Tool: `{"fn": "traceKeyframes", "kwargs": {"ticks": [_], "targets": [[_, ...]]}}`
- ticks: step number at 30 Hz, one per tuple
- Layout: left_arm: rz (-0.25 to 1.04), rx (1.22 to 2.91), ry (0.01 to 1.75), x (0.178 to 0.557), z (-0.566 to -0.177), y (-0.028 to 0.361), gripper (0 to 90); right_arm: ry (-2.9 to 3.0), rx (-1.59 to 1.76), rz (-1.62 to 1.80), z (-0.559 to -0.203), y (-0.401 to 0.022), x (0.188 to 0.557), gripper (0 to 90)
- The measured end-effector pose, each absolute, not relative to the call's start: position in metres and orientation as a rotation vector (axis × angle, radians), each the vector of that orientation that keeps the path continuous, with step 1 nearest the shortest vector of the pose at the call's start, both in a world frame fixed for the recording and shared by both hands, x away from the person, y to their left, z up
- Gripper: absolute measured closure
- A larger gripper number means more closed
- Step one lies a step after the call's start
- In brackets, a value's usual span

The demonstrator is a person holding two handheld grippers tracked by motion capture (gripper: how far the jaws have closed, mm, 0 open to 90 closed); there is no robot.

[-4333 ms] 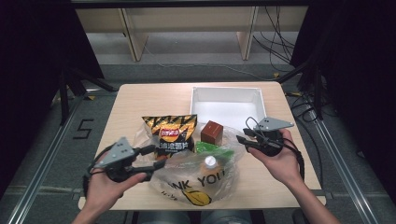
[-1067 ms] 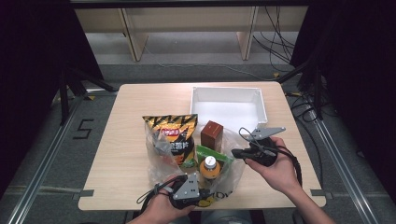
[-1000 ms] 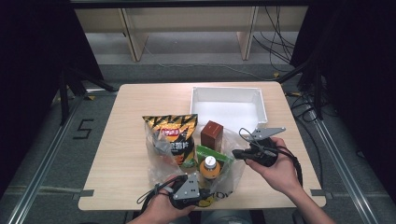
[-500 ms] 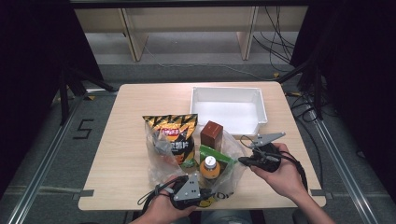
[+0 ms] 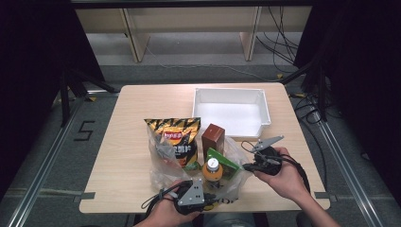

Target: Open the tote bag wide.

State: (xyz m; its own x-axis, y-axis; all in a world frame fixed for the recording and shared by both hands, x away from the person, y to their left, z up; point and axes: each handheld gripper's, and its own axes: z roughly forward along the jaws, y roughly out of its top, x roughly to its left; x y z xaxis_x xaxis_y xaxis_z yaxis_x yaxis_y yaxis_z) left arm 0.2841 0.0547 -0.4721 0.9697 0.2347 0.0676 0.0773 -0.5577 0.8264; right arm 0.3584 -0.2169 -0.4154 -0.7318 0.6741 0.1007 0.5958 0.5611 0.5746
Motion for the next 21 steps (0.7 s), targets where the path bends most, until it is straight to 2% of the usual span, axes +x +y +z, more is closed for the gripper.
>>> {"fn": "traceKeyframes", "kwargs": {"ticks": [3,6,9,15,21], "targets": [[0.221,2.148,0.208,0.283,-0.470,0.055,83.8,2.609,1.057,0.984,-0.411,-0.216,0.357,88.4],[0.216,2.141,0.202,0.283,-0.470,0.054,83.7,2.561,1.002,1.083,-0.399,-0.219,0.353,76.6],[0.219,2.143,0.191,0.282,-0.470,0.053,83.5,2.515,1.020,1.139,-0.388,-0.221,0.348,68.7],[0.231,2.137,0.176,0.281,-0.468,0.051,83.2,2.422,1.031,1.266,-0.373,-0.216,0.343,62.6],[0.228,2.147,0.153,0.279,-0.470,0.048,83.0,2.504,1.022,1.173,-0.379,-0.204,0.357,61.3]]}}
